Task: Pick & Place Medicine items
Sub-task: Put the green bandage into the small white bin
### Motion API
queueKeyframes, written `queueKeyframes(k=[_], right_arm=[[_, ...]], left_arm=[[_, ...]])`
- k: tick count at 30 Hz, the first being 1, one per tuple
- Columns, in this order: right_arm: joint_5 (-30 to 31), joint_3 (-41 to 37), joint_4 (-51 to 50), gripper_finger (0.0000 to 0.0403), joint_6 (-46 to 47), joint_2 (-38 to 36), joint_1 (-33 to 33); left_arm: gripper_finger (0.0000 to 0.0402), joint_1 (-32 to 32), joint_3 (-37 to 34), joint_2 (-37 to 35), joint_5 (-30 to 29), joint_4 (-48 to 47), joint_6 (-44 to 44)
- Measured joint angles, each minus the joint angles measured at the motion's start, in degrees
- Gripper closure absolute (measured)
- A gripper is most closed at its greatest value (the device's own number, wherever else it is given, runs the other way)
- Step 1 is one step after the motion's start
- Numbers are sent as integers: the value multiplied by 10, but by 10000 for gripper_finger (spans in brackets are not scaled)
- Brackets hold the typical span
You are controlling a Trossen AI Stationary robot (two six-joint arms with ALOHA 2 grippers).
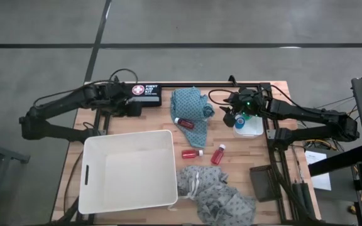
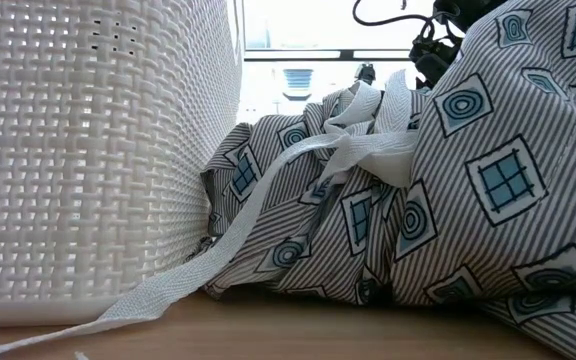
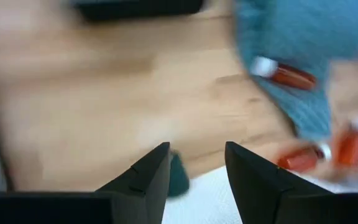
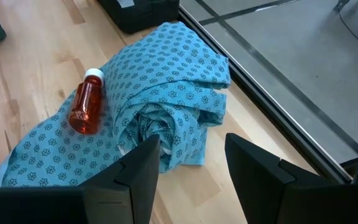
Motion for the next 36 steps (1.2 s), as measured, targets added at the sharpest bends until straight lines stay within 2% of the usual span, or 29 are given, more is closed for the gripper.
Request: queueKeyframes(k=[3,7,11,20,25,31,36], right_arm=[[0,0,0,227,0,0,0],[0,0,0,225,0,0,0],[0,0,0,223,0,0,0],[0,0,0,225,0,0,0],[0,0,0,227,0,0,0],[0,0,0,222,0,0,0],[0,0,0,225,0,0,0]], left_arm=[[246,1,-1,0,25,-32,-112],[243,1,0,0,47,-23,-127],[243,4,-1,1,34,1,-127],[243,13,-1,45,34,-14,-126],[243,45,-1,87,100,-50,-123],[243,94,-1,132,164,-48,-73],[242,96,-2,170,174,-40,-45]])
